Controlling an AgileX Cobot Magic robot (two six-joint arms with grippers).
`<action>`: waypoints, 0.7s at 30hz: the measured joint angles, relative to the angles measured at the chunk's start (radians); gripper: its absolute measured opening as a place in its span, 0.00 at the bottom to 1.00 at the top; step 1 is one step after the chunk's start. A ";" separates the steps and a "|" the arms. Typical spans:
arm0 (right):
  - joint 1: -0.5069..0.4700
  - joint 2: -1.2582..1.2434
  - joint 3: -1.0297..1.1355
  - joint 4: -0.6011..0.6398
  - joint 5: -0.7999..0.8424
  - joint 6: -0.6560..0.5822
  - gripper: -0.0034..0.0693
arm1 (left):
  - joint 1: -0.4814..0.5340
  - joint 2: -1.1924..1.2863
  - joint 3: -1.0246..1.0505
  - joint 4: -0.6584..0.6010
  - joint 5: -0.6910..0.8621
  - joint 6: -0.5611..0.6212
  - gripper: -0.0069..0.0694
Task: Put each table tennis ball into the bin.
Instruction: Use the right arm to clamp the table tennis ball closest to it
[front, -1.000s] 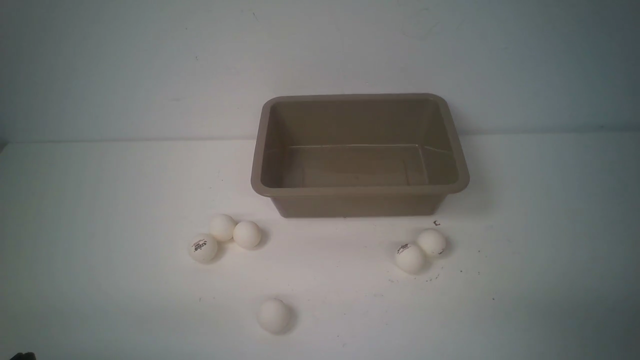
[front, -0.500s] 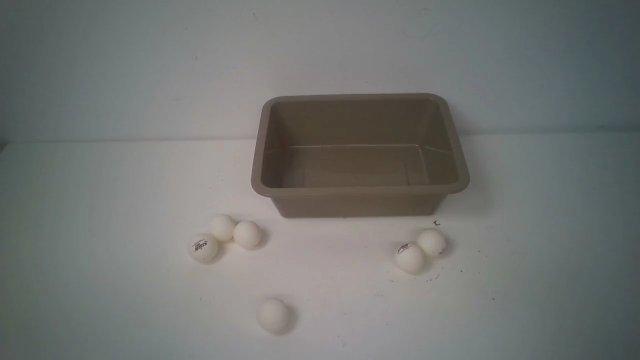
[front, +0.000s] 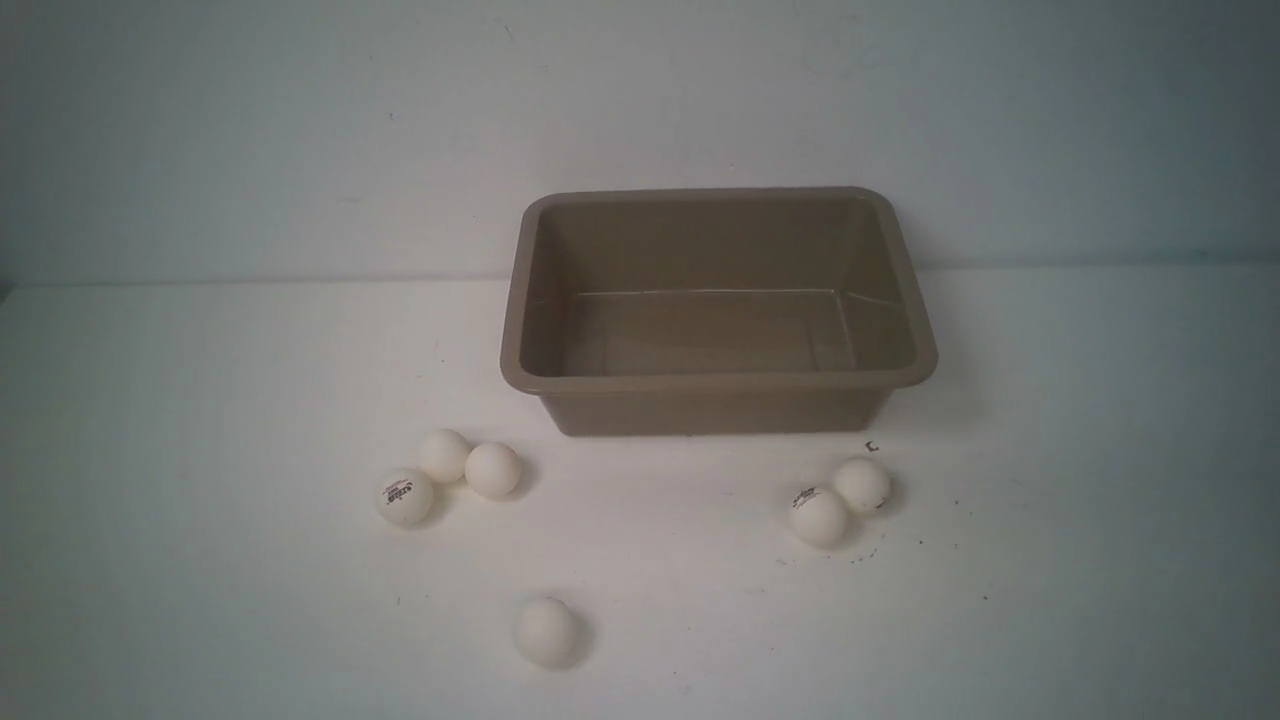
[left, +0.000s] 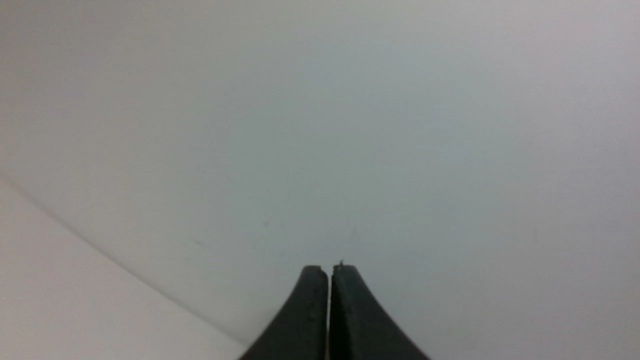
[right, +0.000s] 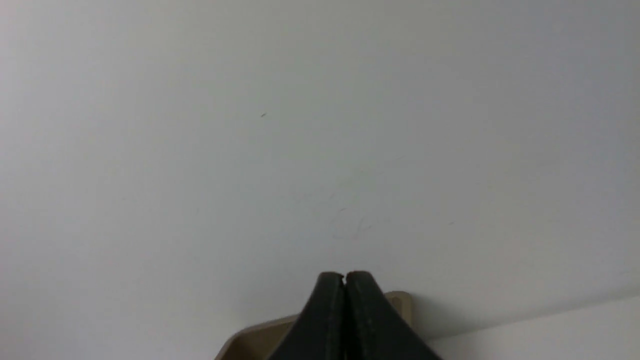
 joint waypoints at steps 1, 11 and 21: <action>0.000 0.048 -0.047 0.015 0.047 -0.022 0.03 | 0.000 0.017 -0.046 0.081 0.079 0.006 0.09; 0.000 0.534 -0.302 0.169 0.514 -0.281 0.03 | 0.000 0.268 -0.296 0.316 0.544 0.093 0.09; 0.000 0.705 -0.305 0.137 0.537 -0.355 0.03 | 0.000 0.637 -0.356 0.184 0.746 0.342 0.09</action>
